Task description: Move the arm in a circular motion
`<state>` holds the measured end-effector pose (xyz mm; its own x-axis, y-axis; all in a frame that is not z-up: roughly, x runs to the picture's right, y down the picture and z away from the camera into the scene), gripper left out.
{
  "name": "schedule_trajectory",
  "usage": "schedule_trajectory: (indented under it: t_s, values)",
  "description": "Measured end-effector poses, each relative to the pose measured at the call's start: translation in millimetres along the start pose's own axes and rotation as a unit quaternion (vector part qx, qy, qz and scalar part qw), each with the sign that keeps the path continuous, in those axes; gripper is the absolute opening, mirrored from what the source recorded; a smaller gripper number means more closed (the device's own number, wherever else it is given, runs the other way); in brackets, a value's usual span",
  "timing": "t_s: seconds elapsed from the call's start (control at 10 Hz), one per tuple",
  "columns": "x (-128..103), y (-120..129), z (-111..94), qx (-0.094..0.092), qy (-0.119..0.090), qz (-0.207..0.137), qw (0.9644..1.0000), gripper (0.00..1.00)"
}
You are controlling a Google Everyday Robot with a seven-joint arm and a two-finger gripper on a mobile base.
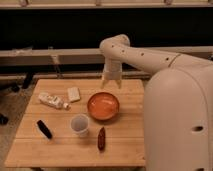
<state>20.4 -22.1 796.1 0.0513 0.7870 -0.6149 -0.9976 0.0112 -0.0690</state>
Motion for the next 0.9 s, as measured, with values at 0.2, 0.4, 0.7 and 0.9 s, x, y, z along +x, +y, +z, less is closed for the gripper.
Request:
schedule_trajectory:
  t_s: [0.2, 0.4, 0.7, 0.9]
  values:
    - [-9.2, 14.1, 0.8, 0.006, 0.0, -0.014, 0.9999, 0.65]
    - [-13.3, 20.0, 0.8, 0.009, 0.001, -0.022, 0.9997, 0.65]
    - [-21.8, 39.8, 1.4, 0.014, 0.002, -0.035, 0.9993, 0.65]
    - [-23.5, 48.7, 1.8, 0.016, 0.003, -0.041, 0.999, 0.65]
